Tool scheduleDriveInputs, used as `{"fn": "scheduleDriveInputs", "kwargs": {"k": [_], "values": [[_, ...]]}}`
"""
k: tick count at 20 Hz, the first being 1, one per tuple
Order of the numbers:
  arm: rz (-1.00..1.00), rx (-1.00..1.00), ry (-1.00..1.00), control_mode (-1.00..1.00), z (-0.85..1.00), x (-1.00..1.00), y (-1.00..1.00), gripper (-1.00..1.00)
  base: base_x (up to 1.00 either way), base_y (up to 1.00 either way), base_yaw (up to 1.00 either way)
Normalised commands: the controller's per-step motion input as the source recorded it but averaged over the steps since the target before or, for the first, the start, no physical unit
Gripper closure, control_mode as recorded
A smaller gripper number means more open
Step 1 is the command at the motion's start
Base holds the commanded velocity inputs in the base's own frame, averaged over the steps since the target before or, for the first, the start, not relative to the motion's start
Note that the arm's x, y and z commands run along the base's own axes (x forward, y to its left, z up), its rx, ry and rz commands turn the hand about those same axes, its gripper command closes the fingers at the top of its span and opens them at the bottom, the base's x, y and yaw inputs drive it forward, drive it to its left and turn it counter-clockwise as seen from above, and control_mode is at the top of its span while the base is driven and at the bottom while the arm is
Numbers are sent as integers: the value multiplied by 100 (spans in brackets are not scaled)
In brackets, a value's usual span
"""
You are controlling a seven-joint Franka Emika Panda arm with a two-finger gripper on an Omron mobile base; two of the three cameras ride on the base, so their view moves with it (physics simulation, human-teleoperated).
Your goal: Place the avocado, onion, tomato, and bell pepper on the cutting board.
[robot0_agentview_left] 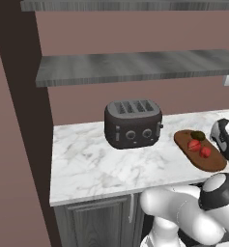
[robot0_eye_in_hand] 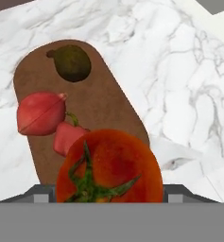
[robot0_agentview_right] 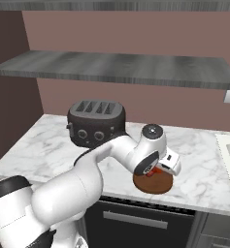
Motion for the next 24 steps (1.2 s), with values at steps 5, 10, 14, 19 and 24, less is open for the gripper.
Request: {"fn": "scheduleDriveInputs", "kwargs": {"k": [5, 10, 14, 19, 24], "values": [[2, 0, 0, -100, -27, 2, -7, 100, 0, 0, 0], [5, 1, 1, -100, -20, 0, -20, 100, 0, 0, 0], [8, 0, 0, -100, -14, 5, -8, 100, 0, 0, 0], [10, 0, 0, -100, -12, 13, 0, 100, 0, 0, 0], [10, 0, 0, -100, -15, 14, 0, 100, 0, 0, 0]]}}
